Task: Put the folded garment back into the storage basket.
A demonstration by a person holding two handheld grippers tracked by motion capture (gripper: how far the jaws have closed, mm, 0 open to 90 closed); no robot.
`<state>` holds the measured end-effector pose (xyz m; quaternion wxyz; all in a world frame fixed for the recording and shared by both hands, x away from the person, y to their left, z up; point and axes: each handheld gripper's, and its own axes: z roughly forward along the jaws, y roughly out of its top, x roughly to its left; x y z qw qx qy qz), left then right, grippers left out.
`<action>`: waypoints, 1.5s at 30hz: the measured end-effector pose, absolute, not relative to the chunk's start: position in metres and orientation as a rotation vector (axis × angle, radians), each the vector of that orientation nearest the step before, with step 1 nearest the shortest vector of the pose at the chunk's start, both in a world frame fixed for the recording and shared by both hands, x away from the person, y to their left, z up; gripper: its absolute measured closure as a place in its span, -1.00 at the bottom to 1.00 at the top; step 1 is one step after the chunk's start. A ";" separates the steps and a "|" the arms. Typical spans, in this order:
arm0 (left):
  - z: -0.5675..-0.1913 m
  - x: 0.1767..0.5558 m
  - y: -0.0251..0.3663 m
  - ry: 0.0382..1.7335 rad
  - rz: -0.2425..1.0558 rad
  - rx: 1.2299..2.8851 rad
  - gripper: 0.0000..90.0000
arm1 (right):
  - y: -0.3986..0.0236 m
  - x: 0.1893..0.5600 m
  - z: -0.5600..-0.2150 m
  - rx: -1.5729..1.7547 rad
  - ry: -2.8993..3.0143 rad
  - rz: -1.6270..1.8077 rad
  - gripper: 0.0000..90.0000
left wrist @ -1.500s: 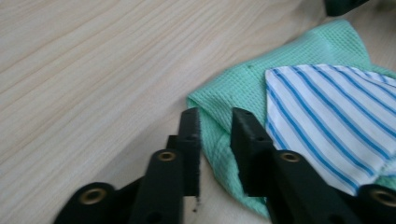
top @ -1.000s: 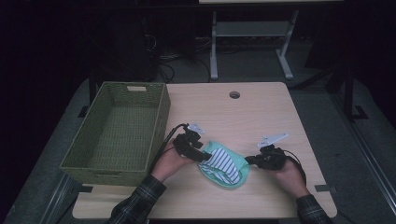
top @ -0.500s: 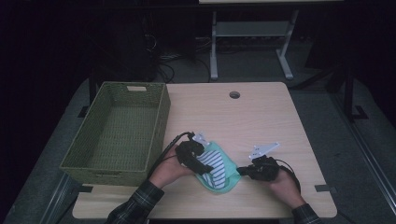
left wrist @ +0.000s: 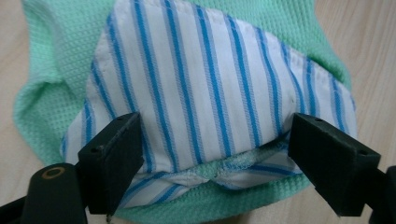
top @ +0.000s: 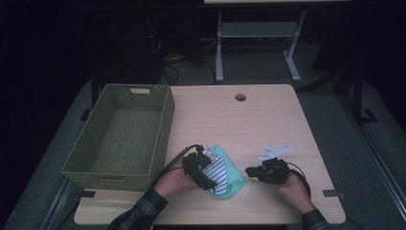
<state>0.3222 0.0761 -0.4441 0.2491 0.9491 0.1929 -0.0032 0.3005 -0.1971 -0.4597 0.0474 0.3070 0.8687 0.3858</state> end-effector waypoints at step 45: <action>-0.445 0.329 0.080 0.595 0.147 2.577 0.60 | -0.250 0.338 -0.483 1.262 2.285 0.991 -0.80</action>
